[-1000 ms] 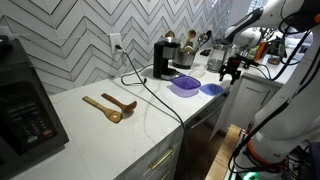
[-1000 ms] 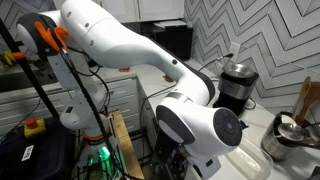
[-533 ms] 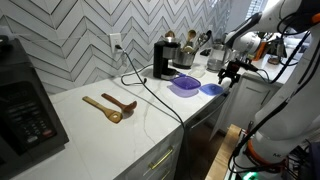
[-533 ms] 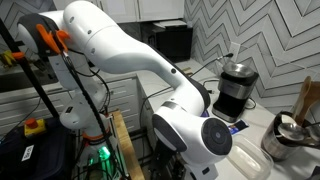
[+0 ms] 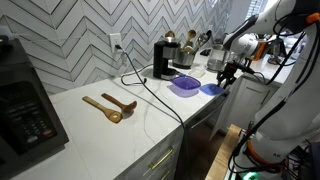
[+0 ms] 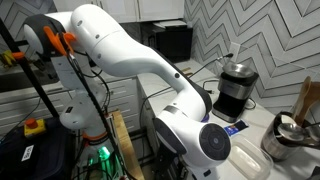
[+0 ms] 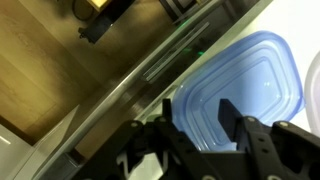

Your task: Cover the lunch boxes with their lids

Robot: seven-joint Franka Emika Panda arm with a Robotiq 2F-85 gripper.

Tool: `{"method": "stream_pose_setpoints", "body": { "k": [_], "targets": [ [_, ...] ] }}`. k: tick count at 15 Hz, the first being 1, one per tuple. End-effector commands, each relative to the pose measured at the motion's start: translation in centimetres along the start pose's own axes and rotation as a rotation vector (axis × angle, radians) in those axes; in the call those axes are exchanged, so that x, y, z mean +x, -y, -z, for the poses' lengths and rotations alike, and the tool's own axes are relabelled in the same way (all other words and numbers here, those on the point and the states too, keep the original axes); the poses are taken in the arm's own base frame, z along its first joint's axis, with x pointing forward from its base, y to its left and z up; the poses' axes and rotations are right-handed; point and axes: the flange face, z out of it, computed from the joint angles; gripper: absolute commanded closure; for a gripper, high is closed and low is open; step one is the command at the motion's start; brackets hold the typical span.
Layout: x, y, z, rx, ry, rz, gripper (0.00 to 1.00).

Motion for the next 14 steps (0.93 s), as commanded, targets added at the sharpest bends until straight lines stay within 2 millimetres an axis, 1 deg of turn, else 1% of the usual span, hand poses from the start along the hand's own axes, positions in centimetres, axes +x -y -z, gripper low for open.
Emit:
{"method": "stream_pose_setpoints", "body": {
  "k": [1, 2, 3, 4, 5, 6, 7, 9, 10, 14],
  "targets": [
    [0.19, -0.42, -1.12, 0.004, 0.004, -0.003, 0.42],
    [0.21, -0.45, -1.08, 0.003, 0.004, -0.003, 0.44],
    [0.21, -0.46, -1.03, 0.002, 0.005, -0.007, 0.47],
    [0.21, -0.52, -0.99, -0.002, 0.005, -0.009, 0.59],
    [0.20, -0.58, -0.95, -0.004, 0.006, -0.012, 0.69],
    [0.18, -0.68, -0.90, -0.007, 0.008, -0.015, 0.76],
    [0.17, -0.73, -0.88, -0.010, 0.009, -0.018, 0.86],
    [0.17, -0.81, -0.84, -0.019, 0.013, -0.024, 0.97],
    [0.19, -0.85, -0.88, -0.024, 0.016, -0.027, 1.00],
    [0.20, -0.98, -0.56, -0.045, 0.019, -0.046, 0.98]
  ]
}}
